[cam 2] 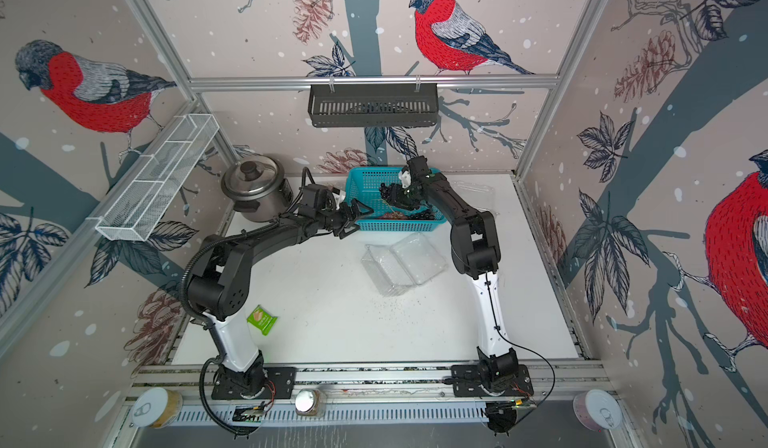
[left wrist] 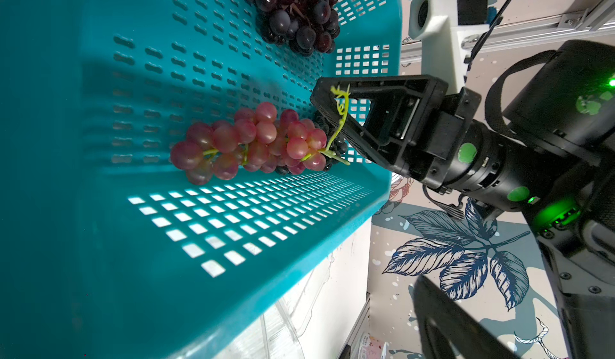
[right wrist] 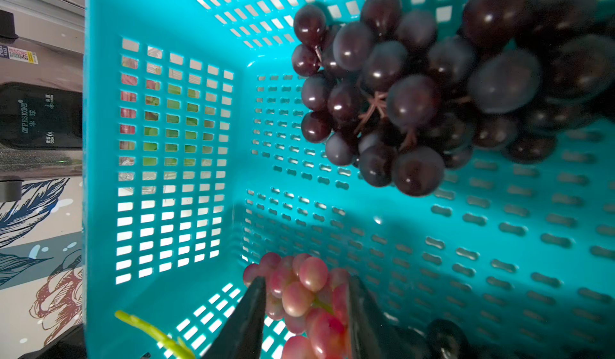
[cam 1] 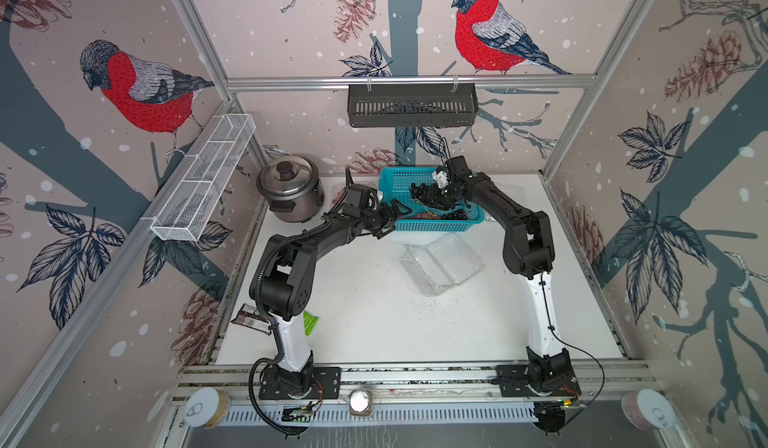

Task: Pack grapes into containers
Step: Adjust the basket at the center of the board.

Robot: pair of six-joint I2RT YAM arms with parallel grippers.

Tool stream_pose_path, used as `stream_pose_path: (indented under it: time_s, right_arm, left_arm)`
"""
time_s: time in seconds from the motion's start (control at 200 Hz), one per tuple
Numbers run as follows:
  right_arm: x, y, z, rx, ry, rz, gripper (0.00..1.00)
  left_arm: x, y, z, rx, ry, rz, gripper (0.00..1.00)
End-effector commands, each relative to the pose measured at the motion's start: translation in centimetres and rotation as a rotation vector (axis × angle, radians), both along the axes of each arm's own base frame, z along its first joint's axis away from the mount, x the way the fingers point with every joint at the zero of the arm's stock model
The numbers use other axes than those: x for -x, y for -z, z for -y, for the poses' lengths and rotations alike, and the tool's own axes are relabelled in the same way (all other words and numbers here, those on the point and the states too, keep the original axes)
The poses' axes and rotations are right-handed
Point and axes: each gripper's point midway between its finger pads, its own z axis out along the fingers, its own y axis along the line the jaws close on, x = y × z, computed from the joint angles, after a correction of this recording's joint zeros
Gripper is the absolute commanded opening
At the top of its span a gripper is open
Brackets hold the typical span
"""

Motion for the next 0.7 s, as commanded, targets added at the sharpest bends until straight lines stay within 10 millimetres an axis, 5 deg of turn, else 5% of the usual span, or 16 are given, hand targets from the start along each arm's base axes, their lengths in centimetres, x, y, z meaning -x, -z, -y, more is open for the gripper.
stream_pose_path:
  time_s: [0.0, 0.215, 0.435, 0.695]
  right_arm:
    - [-0.1, -0.1, 0.0, -0.013, -0.005, 0.004, 0.51]
    - [-0.4, -0.2, 0.5, 0.014, -0.001, 0.024, 0.62]
    - [-0.3, -0.9, 0.1, -0.038, -0.006, 0.025, 0.63]
    - [-0.3, -2.0, 0.3, -0.046, -0.005, 0.048, 0.61]
  left_arm:
    - [-0.4, -0.9, 0.3, 0.011, 0.011, 0.044, 0.97]
    - [-0.3, -0.6, 0.3, 0.005, 0.016, 0.037, 0.97]
    - [-0.2, -0.4, 0.2, 0.002, 0.018, 0.031, 0.97]
    - [-0.1, -4.6, 0.0, 0.028, -0.004, 0.087, 0.94]
